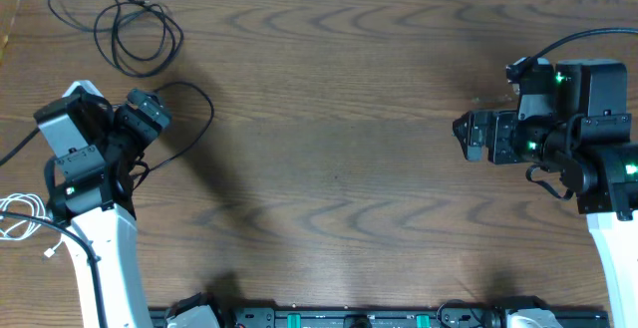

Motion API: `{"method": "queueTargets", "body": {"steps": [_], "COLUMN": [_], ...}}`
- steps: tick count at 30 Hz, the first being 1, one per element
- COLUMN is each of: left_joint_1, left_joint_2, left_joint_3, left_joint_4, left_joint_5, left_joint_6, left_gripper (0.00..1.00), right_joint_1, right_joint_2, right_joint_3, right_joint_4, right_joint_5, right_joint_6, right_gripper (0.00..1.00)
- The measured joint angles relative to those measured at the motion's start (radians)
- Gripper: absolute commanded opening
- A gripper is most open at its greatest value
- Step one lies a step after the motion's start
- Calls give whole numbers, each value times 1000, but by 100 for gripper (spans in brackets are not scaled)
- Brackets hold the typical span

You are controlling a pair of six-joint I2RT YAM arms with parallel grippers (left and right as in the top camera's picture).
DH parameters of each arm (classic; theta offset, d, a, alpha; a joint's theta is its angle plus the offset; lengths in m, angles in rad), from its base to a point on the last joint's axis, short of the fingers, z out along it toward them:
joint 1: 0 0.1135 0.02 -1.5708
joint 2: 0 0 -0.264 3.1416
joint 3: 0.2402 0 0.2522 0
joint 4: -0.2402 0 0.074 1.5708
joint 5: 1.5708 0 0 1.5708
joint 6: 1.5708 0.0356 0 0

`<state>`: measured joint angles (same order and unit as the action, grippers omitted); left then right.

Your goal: Untangle cables

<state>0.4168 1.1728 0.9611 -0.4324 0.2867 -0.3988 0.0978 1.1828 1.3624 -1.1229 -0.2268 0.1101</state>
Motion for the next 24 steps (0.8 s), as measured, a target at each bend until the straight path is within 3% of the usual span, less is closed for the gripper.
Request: {"method": "queueTargets", "body": {"steps": [24], "left_joint_1": [0], "left_joint_2": [23], "left_joint_3": [0], "left_joint_4": [-1], "left_joint_5": [0], "left_joint_6": [0], "left_gripper": [98], "right_joint_1": [0], "right_joint_2": [0], "right_joint_3": [0], "right_joint_4": [4], "right_joint_5": [19], "right_joint_6": [0], "right_gripper": [99]}}
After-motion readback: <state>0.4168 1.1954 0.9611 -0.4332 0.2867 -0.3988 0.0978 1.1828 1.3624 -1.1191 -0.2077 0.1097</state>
